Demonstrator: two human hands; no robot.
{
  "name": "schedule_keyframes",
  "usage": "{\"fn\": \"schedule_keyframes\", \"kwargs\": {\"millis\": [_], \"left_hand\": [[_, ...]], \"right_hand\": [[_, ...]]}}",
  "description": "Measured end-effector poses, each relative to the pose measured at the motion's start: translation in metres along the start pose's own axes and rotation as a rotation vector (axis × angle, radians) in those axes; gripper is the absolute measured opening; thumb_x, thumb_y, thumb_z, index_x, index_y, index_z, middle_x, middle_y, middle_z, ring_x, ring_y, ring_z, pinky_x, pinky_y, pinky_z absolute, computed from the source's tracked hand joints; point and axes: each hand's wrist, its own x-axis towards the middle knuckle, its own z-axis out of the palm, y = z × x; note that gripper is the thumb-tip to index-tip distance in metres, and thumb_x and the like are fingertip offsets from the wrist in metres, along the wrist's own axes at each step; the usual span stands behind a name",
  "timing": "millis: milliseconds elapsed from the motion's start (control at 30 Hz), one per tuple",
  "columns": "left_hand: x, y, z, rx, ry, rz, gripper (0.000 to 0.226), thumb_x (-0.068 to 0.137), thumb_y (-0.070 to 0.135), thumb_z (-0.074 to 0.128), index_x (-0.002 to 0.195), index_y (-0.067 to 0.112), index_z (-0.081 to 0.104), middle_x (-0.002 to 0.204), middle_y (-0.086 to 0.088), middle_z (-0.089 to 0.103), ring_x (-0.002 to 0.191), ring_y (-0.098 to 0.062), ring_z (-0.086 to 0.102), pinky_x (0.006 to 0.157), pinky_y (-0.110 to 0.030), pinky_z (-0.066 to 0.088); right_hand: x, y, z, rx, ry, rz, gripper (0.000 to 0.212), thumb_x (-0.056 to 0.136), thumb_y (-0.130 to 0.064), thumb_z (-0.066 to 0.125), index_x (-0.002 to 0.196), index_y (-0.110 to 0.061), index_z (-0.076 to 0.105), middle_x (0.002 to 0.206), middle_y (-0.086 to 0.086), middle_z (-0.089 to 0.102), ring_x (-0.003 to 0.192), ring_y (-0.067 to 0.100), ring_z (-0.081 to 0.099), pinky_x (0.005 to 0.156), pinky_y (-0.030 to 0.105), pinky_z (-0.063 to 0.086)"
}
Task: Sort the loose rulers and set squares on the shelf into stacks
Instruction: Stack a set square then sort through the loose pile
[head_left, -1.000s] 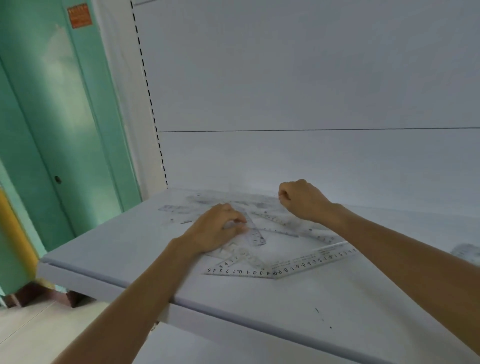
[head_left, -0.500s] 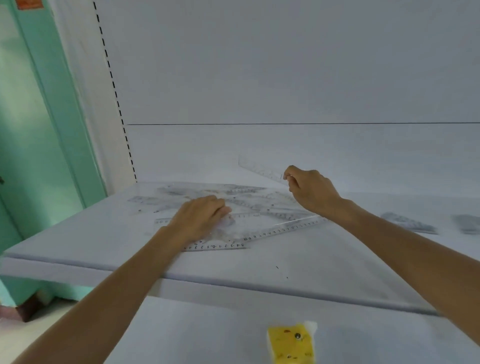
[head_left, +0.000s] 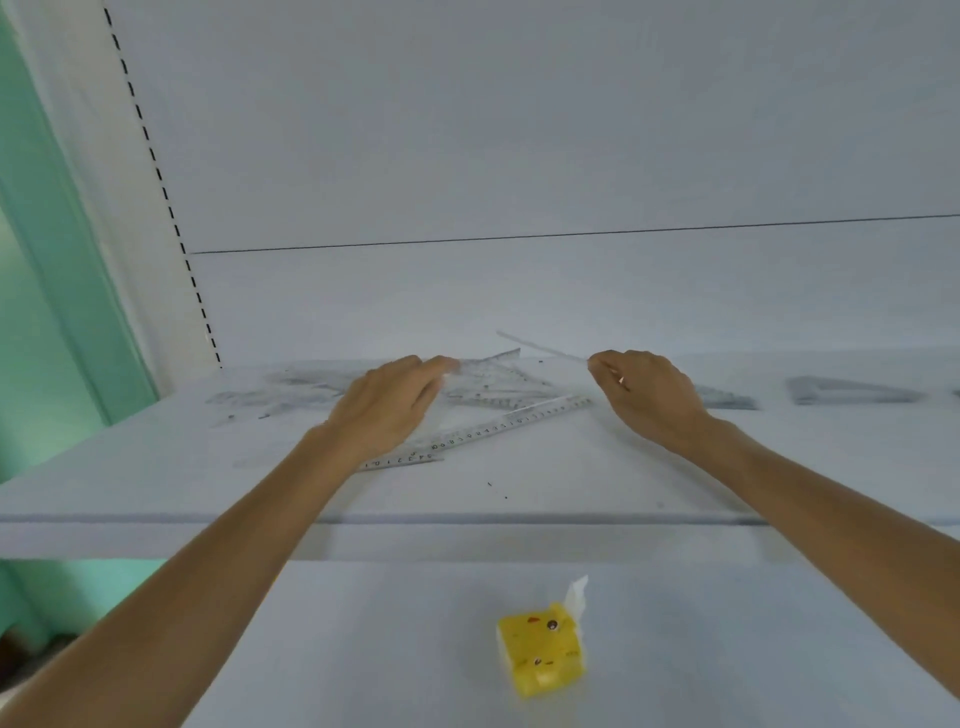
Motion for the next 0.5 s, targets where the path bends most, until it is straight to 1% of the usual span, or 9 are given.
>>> {"fn": "schedule_keyframes", "kwargs": {"millis": [67,133,167,233,267,333,367,500], "left_hand": [[0.008,0.014,0.004,-0.053,-0.002,0.019,0.037,0.099,0.027,0.029,0.133,0.034,0.045,0.085,0.008,0.046,0.084,-0.018,0.053,0.074,-0.031,0.040],[0.020,0.029,0.012,-0.136,-0.034,0.012,0.036,0.098,0.028,0.034,0.131,0.033,0.049,0.084,0.011,0.044,0.084,-0.013,0.048,0.075,-0.030,0.037],[0.026,0.038,0.017,-0.184,-0.060,0.006,0.035,0.096,0.028,0.039,0.129,0.032,0.052,0.086,0.011,0.045,0.085,-0.012,0.048,0.076,-0.028,0.036],[0.037,0.056,0.028,-0.268,-0.102,0.024,0.031,0.091,0.028,0.053,0.122,0.027,0.058,0.095,0.007,0.054,0.084,-0.008,0.050,0.076,-0.023,0.036],[0.043,0.065,0.033,-0.293,-0.111,0.048,0.031,0.088,0.028,0.059,0.119,0.025,0.060,0.098,0.006,0.057,0.081,-0.007,0.051,0.074,-0.019,0.037],[0.054,0.085,0.042,-0.332,-0.117,0.085,0.031,0.083,0.029,0.067,0.112,0.023,0.063,0.096,0.006,0.060,0.075,-0.001,0.053,0.067,-0.011,0.038],[0.060,0.096,0.047,-0.352,-0.125,0.098,0.031,0.081,0.030,0.069,0.110,0.023,0.064,0.095,0.007,0.061,0.074,0.000,0.053,0.066,-0.008,0.037],[0.082,0.145,0.065,-0.389,-0.170,0.149,0.033,0.078,0.035,0.071,0.108,0.028,0.063,0.094,0.007,0.063,0.077,-0.005,0.057,0.067,-0.013,0.040]], "right_hand": [[-0.007,0.008,-0.008,0.001,0.010,0.032,0.025,0.097,-0.031,0.037,0.096,-0.023,0.061,0.084,0.004,0.060,0.083,0.021,0.052,0.064,0.029,0.034],[-0.014,0.021,-0.018,-0.030,-0.003,0.043,0.023,0.096,-0.032,0.040,0.099,-0.022,0.061,0.090,0.006,0.060,0.094,0.025,0.054,0.072,0.029,0.036],[-0.018,0.030,-0.023,-0.052,-0.018,0.049,0.022,0.096,-0.031,0.041,0.100,-0.021,0.060,0.092,0.007,0.060,0.099,0.027,0.053,0.076,0.030,0.039],[-0.027,0.048,-0.036,-0.087,-0.043,0.086,0.027,0.095,-0.031,0.046,0.115,-0.019,0.059,0.105,0.009,0.061,0.107,0.028,0.050,0.089,0.035,0.040],[-0.032,0.058,-0.043,-0.097,-0.044,0.108,0.031,0.094,-0.031,0.048,0.121,-0.018,0.057,0.110,0.009,0.060,0.109,0.027,0.049,0.092,0.036,0.039],[-0.043,0.079,-0.057,-0.109,-0.023,0.122,0.034,0.093,-0.029,0.052,0.124,-0.017,0.054,0.111,0.008,0.060,0.109,0.026,0.048,0.093,0.037,0.038],[-0.048,0.089,-0.064,-0.116,-0.010,0.126,0.035,0.092,-0.028,0.052,0.125,-0.016,0.054,0.111,0.007,0.060,0.108,0.025,0.048,0.093,0.036,0.038],[-0.064,0.135,-0.093,-0.159,-0.001,0.196,0.035,0.092,-0.029,0.053,0.125,-0.017,0.052,0.114,0.005,0.060,0.111,0.023,0.047,0.095,0.036,0.037]]}}
